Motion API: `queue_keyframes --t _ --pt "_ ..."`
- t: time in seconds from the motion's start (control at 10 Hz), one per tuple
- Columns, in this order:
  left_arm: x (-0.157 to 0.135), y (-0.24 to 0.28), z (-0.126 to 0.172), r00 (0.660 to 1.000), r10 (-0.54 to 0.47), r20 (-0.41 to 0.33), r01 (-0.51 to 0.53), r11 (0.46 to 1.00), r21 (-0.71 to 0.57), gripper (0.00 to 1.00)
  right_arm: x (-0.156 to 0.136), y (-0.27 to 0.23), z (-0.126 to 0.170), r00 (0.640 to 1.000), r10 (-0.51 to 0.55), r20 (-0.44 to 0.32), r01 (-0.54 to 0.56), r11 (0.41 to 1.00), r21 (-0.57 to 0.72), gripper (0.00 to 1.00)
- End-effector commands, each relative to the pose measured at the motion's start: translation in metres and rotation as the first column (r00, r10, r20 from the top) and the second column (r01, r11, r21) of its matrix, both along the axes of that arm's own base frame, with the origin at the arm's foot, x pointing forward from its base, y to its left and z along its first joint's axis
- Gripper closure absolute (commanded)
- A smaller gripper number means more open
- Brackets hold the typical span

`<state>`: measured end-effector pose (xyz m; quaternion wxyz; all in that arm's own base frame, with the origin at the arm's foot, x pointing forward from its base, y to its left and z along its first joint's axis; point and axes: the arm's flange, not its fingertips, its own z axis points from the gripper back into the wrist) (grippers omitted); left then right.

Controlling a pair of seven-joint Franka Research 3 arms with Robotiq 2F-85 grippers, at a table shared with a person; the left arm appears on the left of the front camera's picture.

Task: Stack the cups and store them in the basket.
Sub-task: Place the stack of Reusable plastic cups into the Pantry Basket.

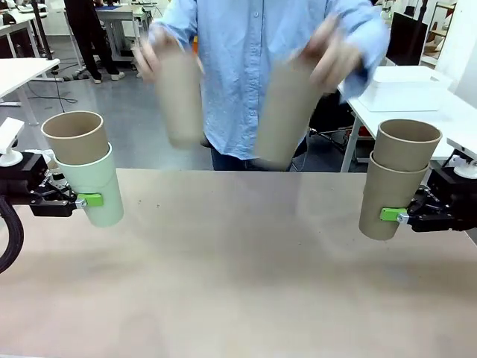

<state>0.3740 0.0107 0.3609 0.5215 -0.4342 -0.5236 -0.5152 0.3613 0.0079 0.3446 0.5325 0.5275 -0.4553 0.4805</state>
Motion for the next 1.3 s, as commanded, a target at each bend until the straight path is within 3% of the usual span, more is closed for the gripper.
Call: queue_keyframes --t 0.0,1.2 --pt "0.0013 -0.0014 0.0033 1.0 0.01 -0.003 -0.01 1.0 -0.013 0.14 0.0002 0.0011 0.003 1.0 0.001 -0.005 -0.001 1.0 -0.002 0.17" --pt "0.0013 -0.0014 0.0033 1.0 0.01 -0.003 -0.01 1.0 -0.013 0.14 0.0002 0.0011 0.003 1.0 0.001 -0.005 -0.001 1.0 -0.002 0.17"
